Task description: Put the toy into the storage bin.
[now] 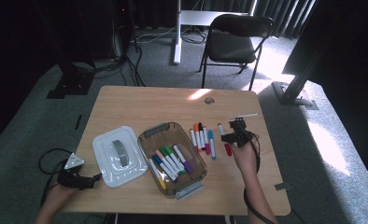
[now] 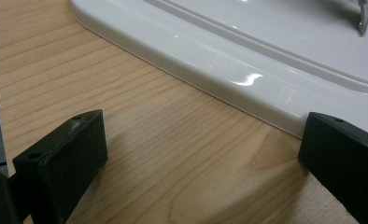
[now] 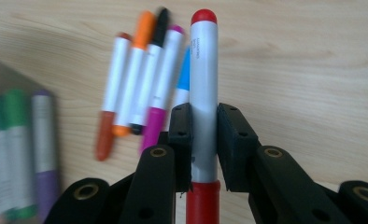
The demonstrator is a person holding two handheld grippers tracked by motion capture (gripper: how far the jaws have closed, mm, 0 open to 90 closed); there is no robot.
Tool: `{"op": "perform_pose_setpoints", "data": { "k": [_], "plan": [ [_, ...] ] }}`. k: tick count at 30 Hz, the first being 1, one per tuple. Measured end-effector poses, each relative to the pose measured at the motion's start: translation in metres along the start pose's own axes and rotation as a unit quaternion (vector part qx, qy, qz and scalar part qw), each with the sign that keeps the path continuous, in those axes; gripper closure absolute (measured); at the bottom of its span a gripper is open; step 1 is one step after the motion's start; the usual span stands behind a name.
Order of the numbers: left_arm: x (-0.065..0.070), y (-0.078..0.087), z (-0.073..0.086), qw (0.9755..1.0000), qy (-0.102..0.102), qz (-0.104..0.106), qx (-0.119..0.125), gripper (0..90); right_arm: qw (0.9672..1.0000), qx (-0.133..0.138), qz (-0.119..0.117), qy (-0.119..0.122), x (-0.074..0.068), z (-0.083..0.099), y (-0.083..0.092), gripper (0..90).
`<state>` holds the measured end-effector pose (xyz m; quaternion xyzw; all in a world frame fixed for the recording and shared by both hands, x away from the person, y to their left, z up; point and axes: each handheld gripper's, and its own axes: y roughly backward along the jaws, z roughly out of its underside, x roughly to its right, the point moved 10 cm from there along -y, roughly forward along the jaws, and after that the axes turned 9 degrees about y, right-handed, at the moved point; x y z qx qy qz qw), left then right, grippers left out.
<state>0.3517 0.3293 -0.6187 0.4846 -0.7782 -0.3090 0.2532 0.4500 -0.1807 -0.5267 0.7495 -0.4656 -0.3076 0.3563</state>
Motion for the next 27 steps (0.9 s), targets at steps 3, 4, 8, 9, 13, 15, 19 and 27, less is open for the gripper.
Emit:
{"op": "perform_pose_setpoints", "data": {
  "k": [3,4,8,9,13,15,19,27],
  "plan": [
    [0.000,0.000,0.000,1.0000,0.000,0.000,0.000,1.7,0.9998,0.010,-0.010,0.011,-0.012,-0.007,0.009,76.7],
    [0.000,0.000,0.000,1.0000,0.000,0.000,0.000,1.7,0.9996,0.014,-0.017,0.016,-0.018,-0.010,0.013,76.6],
    [0.000,0.000,0.000,1.0000,0.000,0.000,0.000,1.7,0.9986,0.029,-0.036,0.027,-0.037,-0.021,0.022,76.7],
    [0.000,0.000,0.000,1.0000,0.000,0.000,0.000,1.7,0.9982,0.032,-0.041,0.031,-0.042,-0.023,0.024,76.6],
    [0.000,0.000,0.000,1.0000,-0.001,0.000,0.000,1.6,0.9958,0.046,-0.060,0.052,-0.067,-0.035,0.034,76.6],
    [0.000,0.000,0.000,1.0000,0.001,0.000,0.000,1.6,0.9940,0.053,-0.074,0.061,-0.080,-0.039,0.039,76.6],
    [0.000,0.000,0.000,1.0000,0.000,0.000,0.001,1.6,0.9894,0.065,-0.100,0.083,-0.105,-0.047,0.049,76.6],
    [-0.001,0.000,-0.001,1.0000,0.002,-0.002,0.001,1.6,0.9831,0.068,-0.125,0.115,-0.139,-0.051,0.057,76.6]
  ]
}}
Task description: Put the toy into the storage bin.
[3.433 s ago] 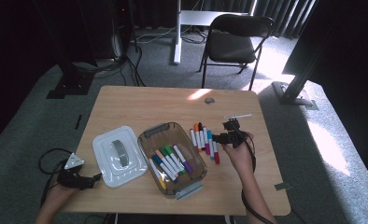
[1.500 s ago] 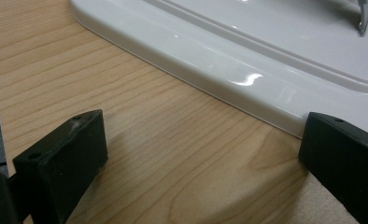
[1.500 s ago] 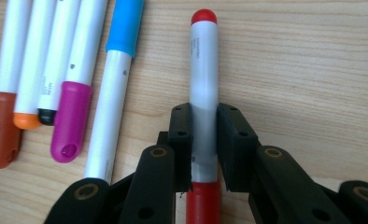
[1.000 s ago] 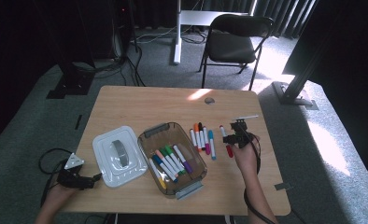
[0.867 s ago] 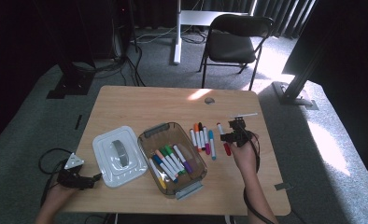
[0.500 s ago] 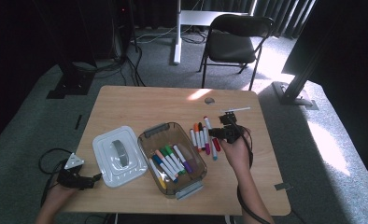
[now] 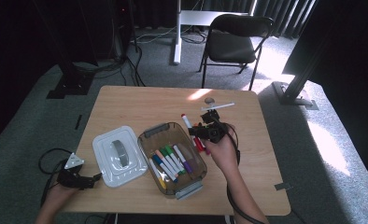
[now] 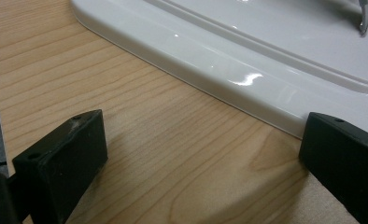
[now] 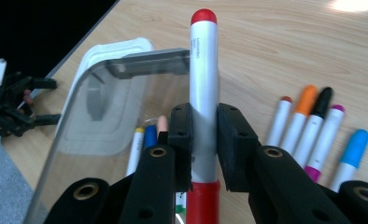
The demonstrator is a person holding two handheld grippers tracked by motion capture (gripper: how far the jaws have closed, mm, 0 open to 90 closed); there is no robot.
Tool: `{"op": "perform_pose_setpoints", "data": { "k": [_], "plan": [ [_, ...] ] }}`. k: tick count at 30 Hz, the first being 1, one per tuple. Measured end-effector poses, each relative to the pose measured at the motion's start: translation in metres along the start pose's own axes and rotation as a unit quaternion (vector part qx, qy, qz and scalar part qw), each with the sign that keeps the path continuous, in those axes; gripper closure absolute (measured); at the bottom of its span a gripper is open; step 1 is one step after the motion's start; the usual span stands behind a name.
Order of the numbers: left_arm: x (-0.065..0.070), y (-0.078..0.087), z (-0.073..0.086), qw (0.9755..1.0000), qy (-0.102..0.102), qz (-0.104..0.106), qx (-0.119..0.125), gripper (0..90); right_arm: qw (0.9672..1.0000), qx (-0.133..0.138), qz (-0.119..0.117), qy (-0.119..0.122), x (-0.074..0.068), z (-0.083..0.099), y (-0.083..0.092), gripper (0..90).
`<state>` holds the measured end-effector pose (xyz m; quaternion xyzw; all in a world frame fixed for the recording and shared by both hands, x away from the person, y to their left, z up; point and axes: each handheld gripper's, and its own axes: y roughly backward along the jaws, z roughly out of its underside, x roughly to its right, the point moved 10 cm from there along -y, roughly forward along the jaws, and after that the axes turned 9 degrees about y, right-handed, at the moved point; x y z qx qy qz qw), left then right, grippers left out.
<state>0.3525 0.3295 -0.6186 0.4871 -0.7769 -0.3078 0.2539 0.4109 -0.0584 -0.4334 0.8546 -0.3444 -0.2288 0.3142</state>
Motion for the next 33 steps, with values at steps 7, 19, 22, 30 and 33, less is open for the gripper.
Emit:
{"op": "perform_pose_setpoints", "data": {
  "k": [7,19,22,30,33],
  "plan": [
    [0.000,0.000,0.000,1.0000,0.000,-0.001,0.000,1.6,0.9989,-0.029,-0.026,0.025,-0.031,0.005,-0.026,76.7],
    [0.000,0.000,0.000,1.0000,0.000,-0.001,0.000,1.6,0.9943,-0.083,-0.046,0.049,-0.060,0.020,-0.065,76.6],
    [0.000,0.000,0.000,1.0000,0.000,-0.001,0.000,1.6,0.9924,-0.103,-0.047,0.049,-0.063,0.025,-0.077,76.7],
    [-0.001,0.000,0.000,1.0000,-0.002,-0.002,-0.001,1.6,0.9843,-0.157,-0.051,0.063,-0.071,0.042,-0.100,76.6],
    [0.000,0.000,0.000,1.0000,0.001,-0.001,0.000,1.6,0.9812,-0.173,-0.054,0.066,-0.073,0.047,-0.106,76.6]
  ]
}}
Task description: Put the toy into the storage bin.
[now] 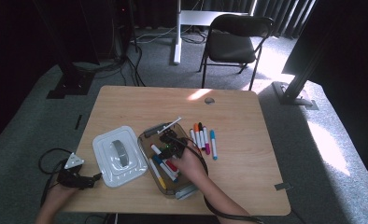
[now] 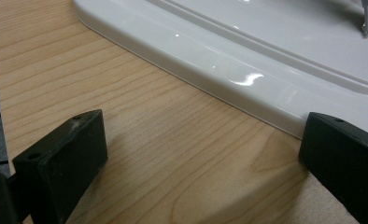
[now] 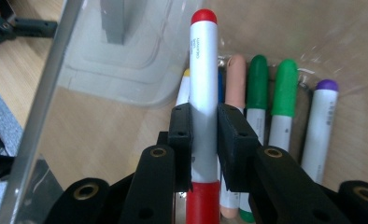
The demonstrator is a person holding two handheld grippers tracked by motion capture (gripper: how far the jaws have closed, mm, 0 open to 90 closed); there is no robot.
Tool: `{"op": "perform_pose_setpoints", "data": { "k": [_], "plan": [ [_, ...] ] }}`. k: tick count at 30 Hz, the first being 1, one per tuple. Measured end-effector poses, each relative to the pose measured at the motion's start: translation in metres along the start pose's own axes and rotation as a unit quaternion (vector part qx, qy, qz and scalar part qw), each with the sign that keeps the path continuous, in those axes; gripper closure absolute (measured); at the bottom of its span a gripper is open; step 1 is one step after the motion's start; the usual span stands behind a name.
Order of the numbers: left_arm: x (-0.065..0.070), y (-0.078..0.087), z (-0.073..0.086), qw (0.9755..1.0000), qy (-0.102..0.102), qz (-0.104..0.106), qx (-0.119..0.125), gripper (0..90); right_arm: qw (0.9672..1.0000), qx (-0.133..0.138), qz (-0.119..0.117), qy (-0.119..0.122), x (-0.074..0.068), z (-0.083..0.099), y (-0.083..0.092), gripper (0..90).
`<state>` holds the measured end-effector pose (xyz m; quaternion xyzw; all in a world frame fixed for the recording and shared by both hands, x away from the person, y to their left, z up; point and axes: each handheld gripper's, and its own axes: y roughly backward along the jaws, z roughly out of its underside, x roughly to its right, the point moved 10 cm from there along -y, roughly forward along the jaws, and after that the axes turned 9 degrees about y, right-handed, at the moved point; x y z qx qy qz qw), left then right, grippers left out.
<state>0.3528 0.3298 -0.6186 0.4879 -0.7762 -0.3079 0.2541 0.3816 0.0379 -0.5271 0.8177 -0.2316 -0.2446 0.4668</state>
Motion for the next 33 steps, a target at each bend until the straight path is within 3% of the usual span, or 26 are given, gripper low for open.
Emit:
{"op": "perform_pose_setpoints", "data": {
  "k": [5,10,12,20,22,28,33],
  "plan": [
    [0.000,0.000,0.000,1.0000,0.000,0.000,0.000,1.6,0.9998,-0.012,-0.015,0.001,-0.005,0.000,-0.008,76.6],
    [0.000,0.000,0.000,1.0000,0.001,0.000,0.000,1.6,0.9993,-0.032,-0.013,0.013,-0.010,0.002,-0.017,76.5],
    [0.000,0.000,0.000,1.0000,0.001,0.000,0.000,1.6,0.9989,-0.040,0.001,0.023,-0.010,0.003,-0.020,76.5],
    [0.000,0.000,0.000,1.0000,0.000,0.000,0.000,1.6,0.9981,-0.054,-0.006,0.028,-0.014,0.004,-0.024,73.1],
    [0.000,0.000,0.000,1.0000,0.000,0.000,0.000,1.6,0.9983,-0.051,-0.017,0.022,-0.015,0.004,-0.024,71.7],
    [0.000,0.000,0.000,1.0000,0.000,0.000,-0.001,1.6,0.9988,-0.037,-0.012,0.029,-0.014,0.004,-0.017,70.4],
    [0.000,0.000,0.000,1.0000,0.000,0.000,0.000,1.6,0.9996,-0.002,-0.008,0.027,-0.009,0.002,0.001,67.3]
  ]
}}
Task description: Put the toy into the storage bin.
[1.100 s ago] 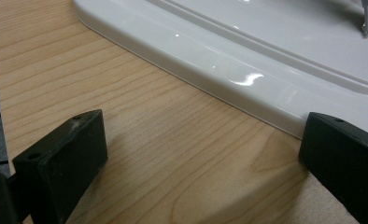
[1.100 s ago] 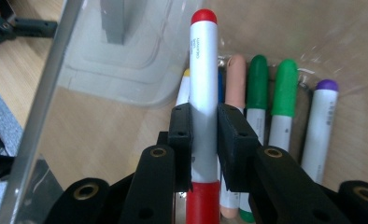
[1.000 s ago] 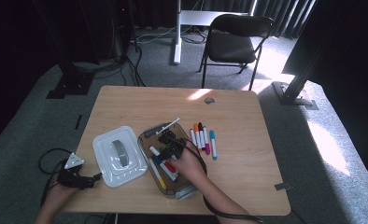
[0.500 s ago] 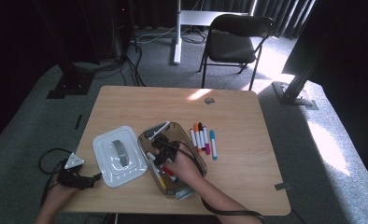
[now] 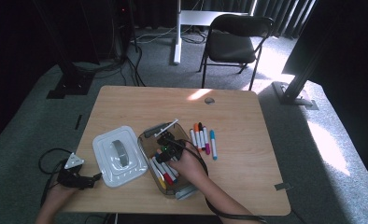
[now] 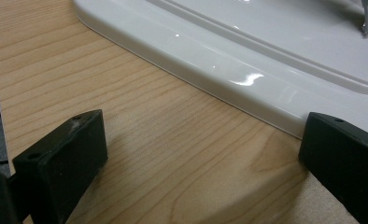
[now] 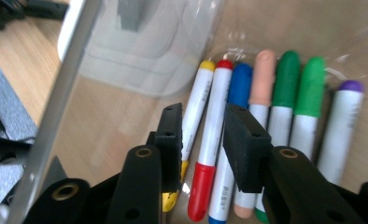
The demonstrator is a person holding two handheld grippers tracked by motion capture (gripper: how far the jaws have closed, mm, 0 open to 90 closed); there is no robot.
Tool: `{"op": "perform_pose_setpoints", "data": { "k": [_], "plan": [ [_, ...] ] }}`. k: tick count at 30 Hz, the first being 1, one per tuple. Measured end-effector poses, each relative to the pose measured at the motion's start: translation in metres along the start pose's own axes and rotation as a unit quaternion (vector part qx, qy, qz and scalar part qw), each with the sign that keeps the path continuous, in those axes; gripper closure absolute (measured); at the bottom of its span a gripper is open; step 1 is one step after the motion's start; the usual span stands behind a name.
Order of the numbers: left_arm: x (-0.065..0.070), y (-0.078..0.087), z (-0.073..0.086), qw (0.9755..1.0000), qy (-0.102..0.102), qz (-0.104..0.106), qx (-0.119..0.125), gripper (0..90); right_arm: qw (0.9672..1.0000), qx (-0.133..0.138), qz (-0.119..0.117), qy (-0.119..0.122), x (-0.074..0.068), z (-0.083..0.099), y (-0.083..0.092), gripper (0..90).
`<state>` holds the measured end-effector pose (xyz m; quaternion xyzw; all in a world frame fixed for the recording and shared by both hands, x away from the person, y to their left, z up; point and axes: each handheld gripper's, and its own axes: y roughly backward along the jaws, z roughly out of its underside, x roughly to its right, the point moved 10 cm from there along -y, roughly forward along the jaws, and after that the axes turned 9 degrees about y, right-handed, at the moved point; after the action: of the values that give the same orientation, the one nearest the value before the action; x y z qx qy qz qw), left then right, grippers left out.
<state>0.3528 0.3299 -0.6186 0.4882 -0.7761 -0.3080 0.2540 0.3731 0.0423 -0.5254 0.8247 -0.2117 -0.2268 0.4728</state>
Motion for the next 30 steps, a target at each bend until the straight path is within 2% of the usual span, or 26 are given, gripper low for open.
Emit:
{"op": "perform_pose_setpoints", "data": {
  "k": [7,9,15,17,19,20,24,30],
  "plan": [
    [0.000,0.000,0.000,1.0000,0.000,0.000,0.000,1.6,0.9992,0.038,0.009,-0.010,0.011,0.001,0.027,60.0],
    [0.000,0.000,0.000,1.0000,0.000,0.000,0.000,1.6,0.9978,0.062,0.011,-0.018,0.018,0.002,0.043,57.6],
    [0.000,0.000,0.000,1.0000,0.000,0.000,0.000,1.6,0.9947,0.093,0.027,-0.034,0.035,0.008,0.068,54.0],
    [0.000,0.000,0.000,1.0000,0.000,0.000,0.000,1.6,0.9932,0.105,0.025,-0.044,0.042,0.011,0.075,52.8],
    [0.000,0.000,0.000,1.0000,0.000,0.000,0.000,1.6,0.9927,0.107,0.029,-0.046,0.045,0.013,0.078,52.8],
    [0.000,0.000,0.000,1.0000,0.000,0.000,0.000,1.6,0.9912,0.118,0.030,-0.052,0.050,0.015,0.084,51.5],
    [0.000,0.000,0.000,1.0000,0.000,0.000,0.000,1.6,0.9891,0.131,0.037,-0.057,0.060,0.021,0.093,50.4],
    [0.000,0.000,0.000,1.0000,-0.001,0.000,0.000,1.6,0.9841,0.153,0.057,-0.071,0.080,0.031,0.107,48.1]
  ]
}}
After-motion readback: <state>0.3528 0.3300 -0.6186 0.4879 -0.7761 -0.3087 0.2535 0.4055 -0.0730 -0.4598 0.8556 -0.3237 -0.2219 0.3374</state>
